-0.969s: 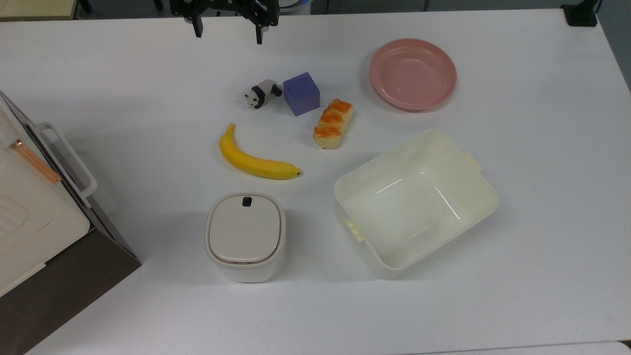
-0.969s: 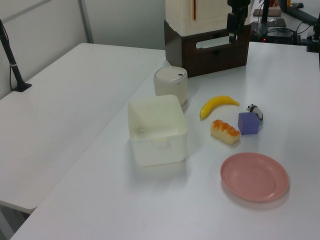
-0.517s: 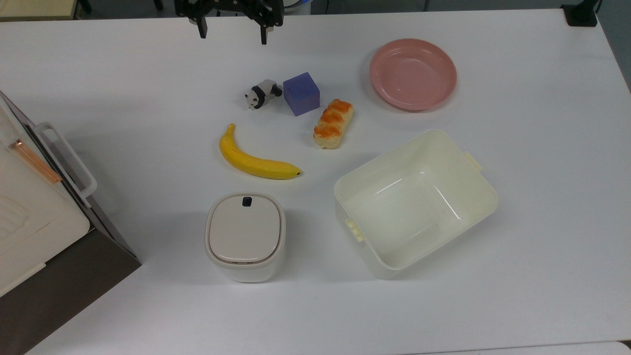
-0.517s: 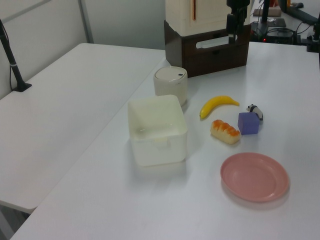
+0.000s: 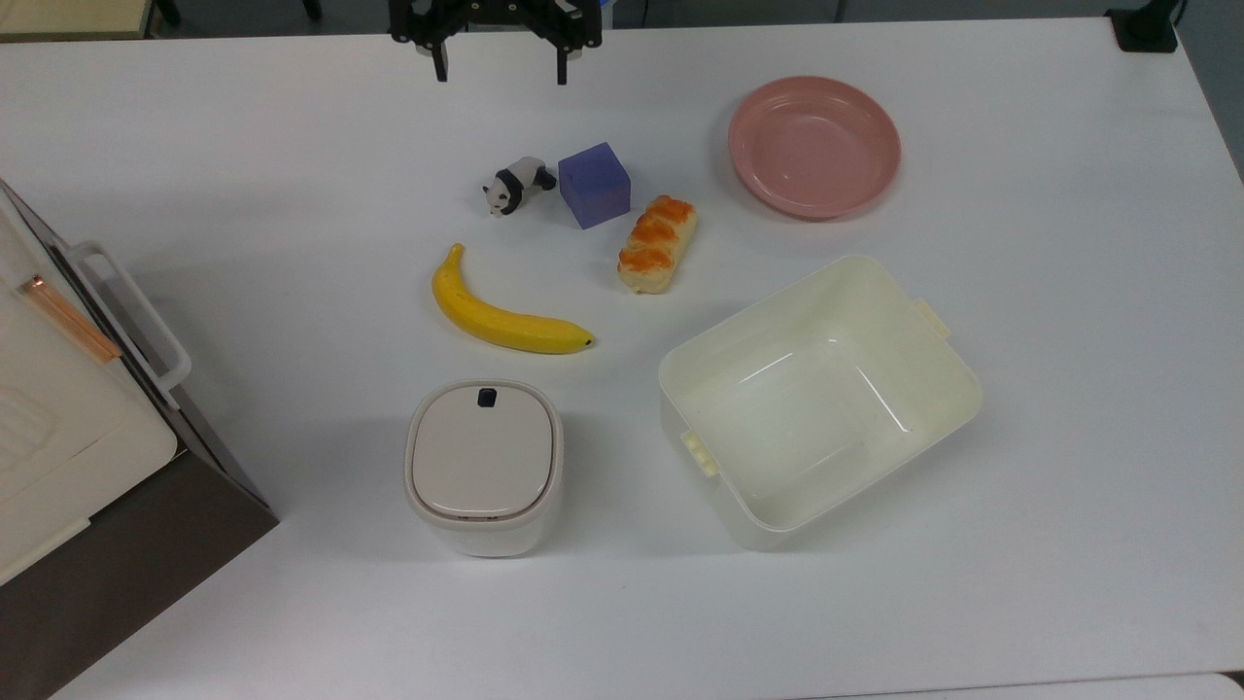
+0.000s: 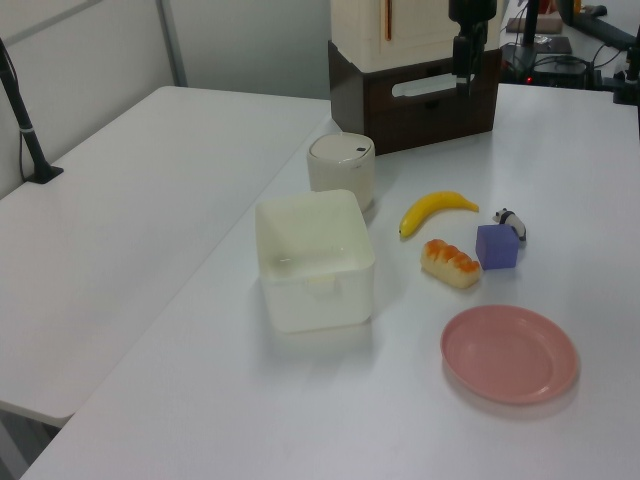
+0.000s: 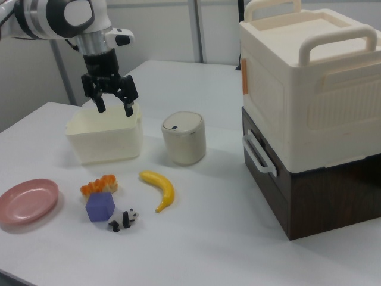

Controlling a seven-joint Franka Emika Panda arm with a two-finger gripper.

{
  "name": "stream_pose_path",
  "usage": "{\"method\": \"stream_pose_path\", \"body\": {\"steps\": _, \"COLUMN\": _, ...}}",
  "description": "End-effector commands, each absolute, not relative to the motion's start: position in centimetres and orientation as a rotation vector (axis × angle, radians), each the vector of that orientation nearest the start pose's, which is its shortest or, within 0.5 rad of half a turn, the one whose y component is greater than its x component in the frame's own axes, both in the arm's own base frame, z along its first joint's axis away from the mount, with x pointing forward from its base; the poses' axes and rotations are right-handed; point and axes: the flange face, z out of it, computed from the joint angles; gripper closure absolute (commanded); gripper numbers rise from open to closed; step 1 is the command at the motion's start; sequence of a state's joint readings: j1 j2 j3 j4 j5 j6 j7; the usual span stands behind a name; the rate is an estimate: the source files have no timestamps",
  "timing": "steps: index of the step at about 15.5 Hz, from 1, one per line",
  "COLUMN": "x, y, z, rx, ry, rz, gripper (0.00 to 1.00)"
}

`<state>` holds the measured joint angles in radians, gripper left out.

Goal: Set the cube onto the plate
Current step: 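Move the open gripper down over the purple cube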

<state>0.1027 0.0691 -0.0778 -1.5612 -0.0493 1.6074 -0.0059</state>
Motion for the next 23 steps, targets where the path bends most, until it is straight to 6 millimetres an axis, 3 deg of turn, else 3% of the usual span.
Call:
{"method": "stream_pose_path", "body": {"steps": 1, "x": 57.1, "y": 3.8, "z": 58.1, "rx": -3.169, "ry": -0.175, "rz": 0.106, "gripper": 0.00}}
{"method": "stream_pose_path", "body": {"steps": 8, "x": 56.4, "y": 7.8, "z": 53.4, "rx": -3.159, "ry": -0.310, "rz": 0.175, "gripper": 0.00}}
{"method": "stream_pose_path", "body": {"steps": 17, "x": 54.3, "y": 9.5, "z": 47.0, "rx": -3.081, "ry": -0.677, "rz": 0.351, "gripper": 0.00}}
{"method": "stream_pose_path", "body": {"steps": 23, "x": 53.0, "y": 10.6, "z": 41.6, "rx": -3.040, "ry": -0.901, "rz": 0.435, "gripper": 0.00}}
